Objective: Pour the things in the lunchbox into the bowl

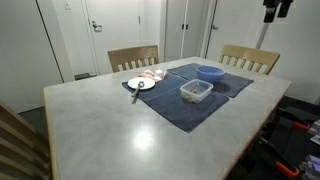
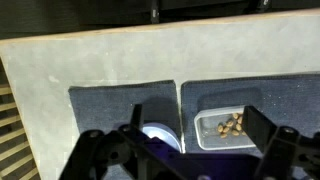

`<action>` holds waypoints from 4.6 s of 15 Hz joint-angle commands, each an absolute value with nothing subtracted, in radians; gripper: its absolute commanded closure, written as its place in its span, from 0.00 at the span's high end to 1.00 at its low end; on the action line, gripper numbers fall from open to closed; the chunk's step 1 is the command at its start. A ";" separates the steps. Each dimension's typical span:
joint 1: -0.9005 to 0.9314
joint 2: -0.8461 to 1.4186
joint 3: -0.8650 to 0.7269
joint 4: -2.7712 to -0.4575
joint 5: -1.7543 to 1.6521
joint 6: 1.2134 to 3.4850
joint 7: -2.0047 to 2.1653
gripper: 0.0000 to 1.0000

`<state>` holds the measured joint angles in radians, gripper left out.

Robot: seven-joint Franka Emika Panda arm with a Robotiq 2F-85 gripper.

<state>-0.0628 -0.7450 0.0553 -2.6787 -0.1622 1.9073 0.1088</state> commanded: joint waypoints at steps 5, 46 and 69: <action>-0.056 -0.744 0.050 -2.677 -0.166 1.904 0.112 1.00; 0.069 0.121 0.046 -2.278 0.134 2.286 -0.166 1.00; 0.066 0.395 0.159 -2.324 0.206 2.609 -0.127 0.92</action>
